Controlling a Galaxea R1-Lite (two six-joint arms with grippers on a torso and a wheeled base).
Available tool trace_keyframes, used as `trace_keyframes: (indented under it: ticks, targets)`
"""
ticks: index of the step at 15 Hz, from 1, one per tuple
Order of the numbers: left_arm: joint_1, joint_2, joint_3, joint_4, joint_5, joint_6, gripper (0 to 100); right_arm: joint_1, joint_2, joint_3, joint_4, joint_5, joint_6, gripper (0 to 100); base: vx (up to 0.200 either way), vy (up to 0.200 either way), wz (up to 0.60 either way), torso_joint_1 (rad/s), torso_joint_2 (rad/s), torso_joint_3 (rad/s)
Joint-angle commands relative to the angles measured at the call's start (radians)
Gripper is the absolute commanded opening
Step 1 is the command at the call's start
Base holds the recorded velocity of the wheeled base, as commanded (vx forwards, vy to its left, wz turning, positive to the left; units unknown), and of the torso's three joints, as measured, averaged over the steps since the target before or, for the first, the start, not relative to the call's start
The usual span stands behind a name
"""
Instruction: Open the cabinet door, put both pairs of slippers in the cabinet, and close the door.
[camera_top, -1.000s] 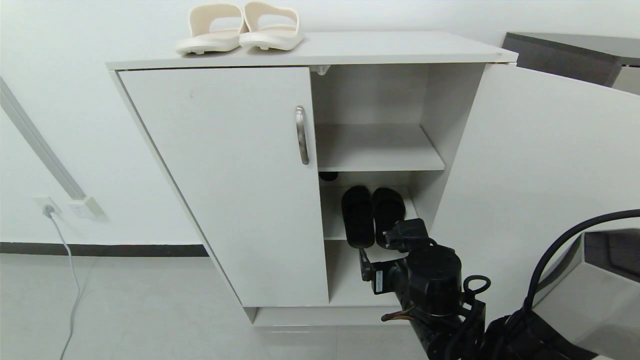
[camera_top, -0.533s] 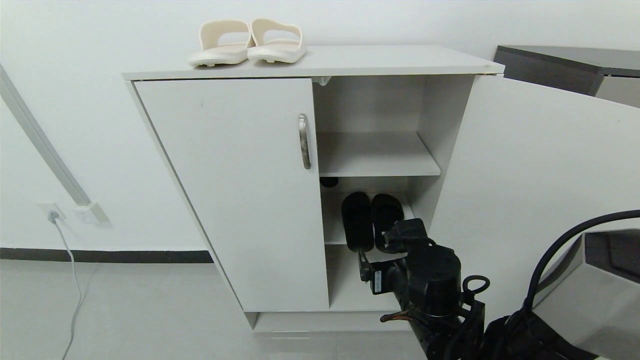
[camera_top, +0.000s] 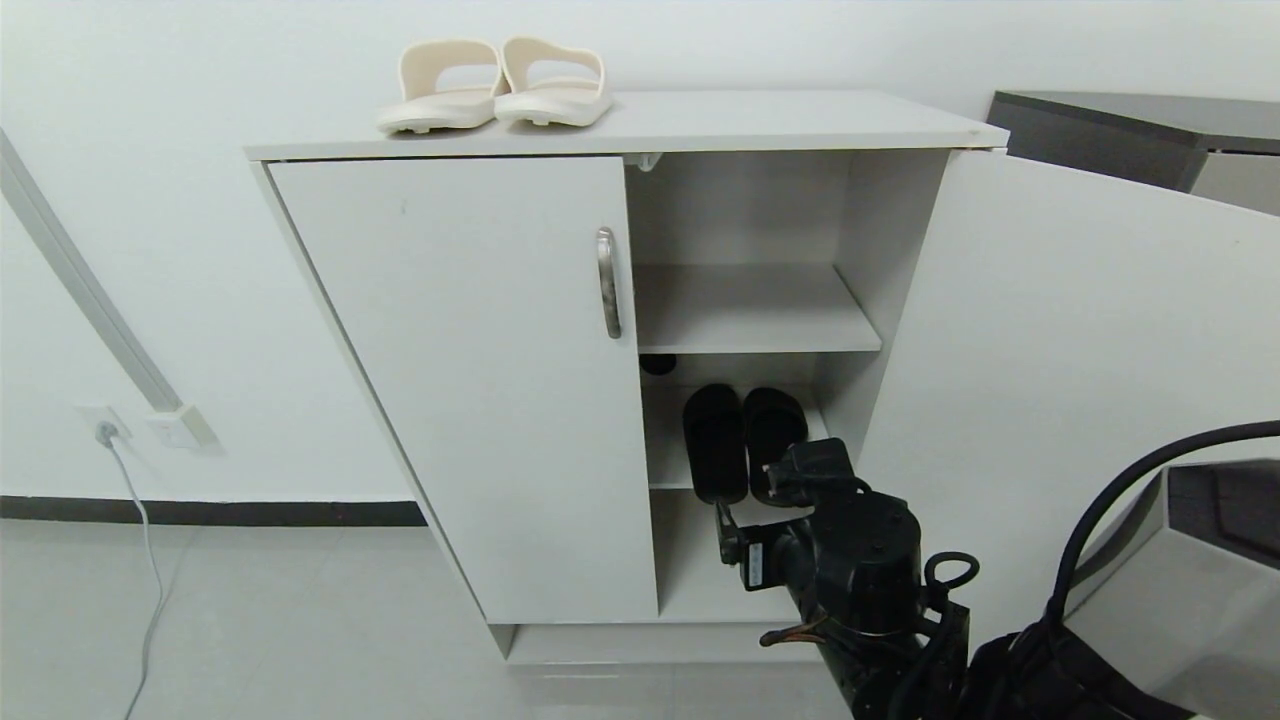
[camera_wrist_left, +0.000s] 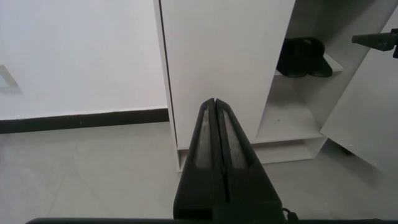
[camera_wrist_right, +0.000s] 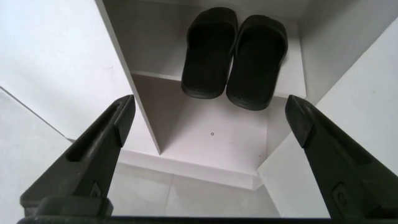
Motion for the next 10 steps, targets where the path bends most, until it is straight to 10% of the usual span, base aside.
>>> trace_keyframes:
  ticks: [1, 10]
  targets:
    - [0.0, 0.001, 0.0, 0.0, 0.0, 0.001, 0, 0.001, 0.005, 0.0, 0.0, 0.0, 0.0, 100, 0.0, 0.0, 0.0, 0.0, 0.0, 0.0]
    - [0.0, 0.001, 0.0, 0.0, 0.0, 0.001, 0, 0.004, 0.005, 0.002, 0.0, 0.0, 0.0, 100, 0.0, 0.178, 0.0, 0.003, 0.0, 0.004]
